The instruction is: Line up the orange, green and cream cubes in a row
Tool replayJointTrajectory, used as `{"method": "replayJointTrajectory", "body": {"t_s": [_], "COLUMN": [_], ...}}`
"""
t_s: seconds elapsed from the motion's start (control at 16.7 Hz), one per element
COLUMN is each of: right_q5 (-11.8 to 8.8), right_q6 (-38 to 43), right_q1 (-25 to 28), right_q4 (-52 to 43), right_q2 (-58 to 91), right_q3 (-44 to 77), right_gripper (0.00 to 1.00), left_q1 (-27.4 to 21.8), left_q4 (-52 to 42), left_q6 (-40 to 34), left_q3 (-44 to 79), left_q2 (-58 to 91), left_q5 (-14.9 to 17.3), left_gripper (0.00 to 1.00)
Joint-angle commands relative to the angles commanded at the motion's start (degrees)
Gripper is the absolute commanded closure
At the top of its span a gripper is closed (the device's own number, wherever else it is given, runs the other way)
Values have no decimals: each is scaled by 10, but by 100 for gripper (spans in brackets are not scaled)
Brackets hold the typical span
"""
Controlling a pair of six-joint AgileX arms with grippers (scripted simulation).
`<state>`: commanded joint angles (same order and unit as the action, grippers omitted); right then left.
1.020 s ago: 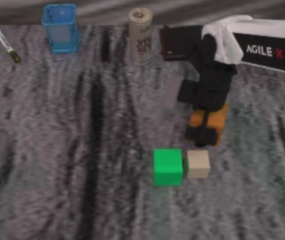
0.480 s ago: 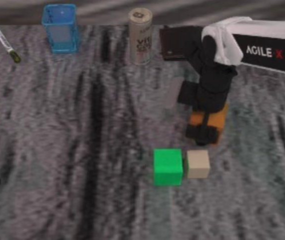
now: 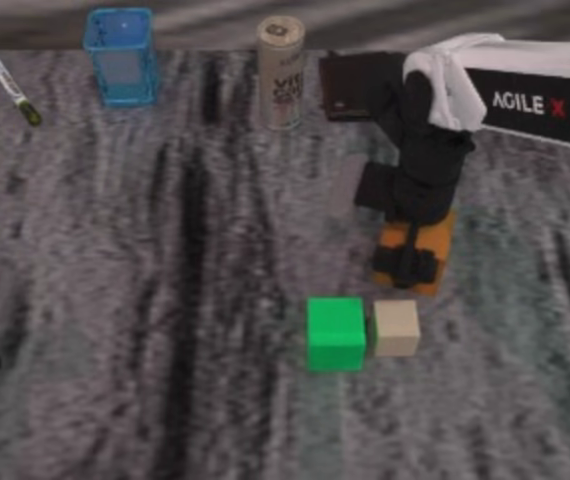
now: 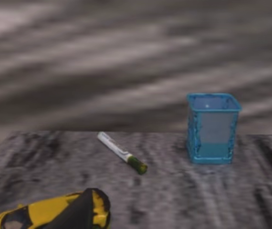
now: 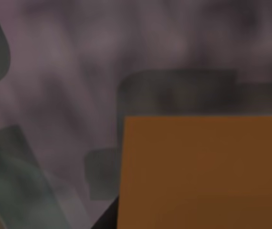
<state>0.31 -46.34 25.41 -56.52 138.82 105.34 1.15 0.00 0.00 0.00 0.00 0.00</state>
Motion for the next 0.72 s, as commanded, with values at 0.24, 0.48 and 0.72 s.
{"method": "replayJointTrajectory", "body": {"t_s": [0.24, 0.48, 0.72], "right_q5": [0, 0, -1], "right_q6": [0, 0, 0], "right_q1": [0, 0, 3], "right_q4": [0, 0, -24], "right_q2": [0, 0, -9], "right_q3": [0, 0, 15], "right_gripper": [100, 100, 100], "left_q1": [0, 0, 0], "left_q4": [0, 0, 0], "left_q6": [0, 0, 0], "left_q3": [0, 0, 0], "left_q2": [0, 0, 0], "left_q5": [0, 0, 0], "left_gripper": [0, 0, 0]}}
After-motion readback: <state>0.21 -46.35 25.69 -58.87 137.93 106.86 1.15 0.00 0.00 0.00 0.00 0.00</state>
